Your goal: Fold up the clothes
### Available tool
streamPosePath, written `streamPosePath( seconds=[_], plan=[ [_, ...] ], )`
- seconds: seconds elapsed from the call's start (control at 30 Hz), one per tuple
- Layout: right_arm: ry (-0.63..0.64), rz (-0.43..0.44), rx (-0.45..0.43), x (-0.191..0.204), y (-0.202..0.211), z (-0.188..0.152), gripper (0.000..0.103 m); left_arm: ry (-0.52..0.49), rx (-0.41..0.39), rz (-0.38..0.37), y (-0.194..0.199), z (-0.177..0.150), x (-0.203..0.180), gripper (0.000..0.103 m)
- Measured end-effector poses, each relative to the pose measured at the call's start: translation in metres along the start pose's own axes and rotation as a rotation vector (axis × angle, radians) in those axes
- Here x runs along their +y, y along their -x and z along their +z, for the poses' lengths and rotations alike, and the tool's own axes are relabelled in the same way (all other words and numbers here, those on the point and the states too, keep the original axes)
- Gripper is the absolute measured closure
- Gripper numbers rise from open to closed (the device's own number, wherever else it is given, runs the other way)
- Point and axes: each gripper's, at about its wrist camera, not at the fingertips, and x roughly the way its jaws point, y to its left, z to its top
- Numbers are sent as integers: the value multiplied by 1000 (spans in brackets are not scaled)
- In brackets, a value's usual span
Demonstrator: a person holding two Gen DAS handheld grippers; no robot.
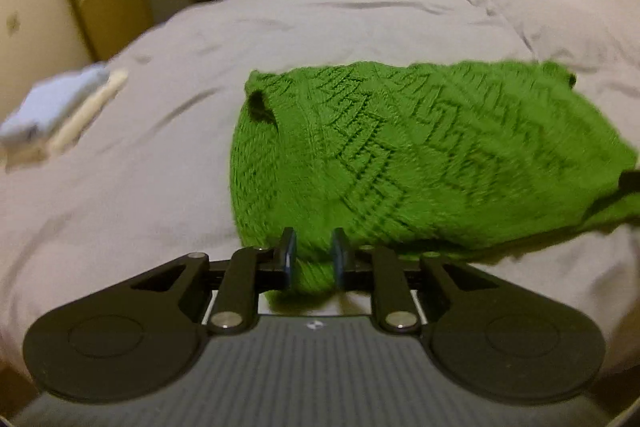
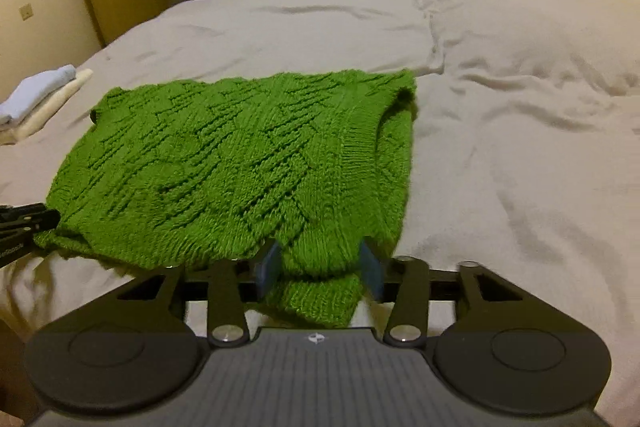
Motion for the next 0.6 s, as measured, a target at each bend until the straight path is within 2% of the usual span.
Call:
streamPosePath(
  seconds=[0.1,0.17,0.33,0.47,0.6],
  plan=[
    [-47,-1,-9,-1,25,-7,29,73,55,27,19,-3,-3,85],
    [-74,15,-14,-1,40,-13,13,108,96,43,33,-6,-4,75],
    [-108,42,-9,3,67,-27,13,144,113,65,70,-15,-5,70],
    [-114,35,-8,6,82,-29,13,147,78,71,96,-16,-6,61],
    [-108,32,-21,10,96,-29,13,143,43,74,117,-16,-8,60]
  ],
)
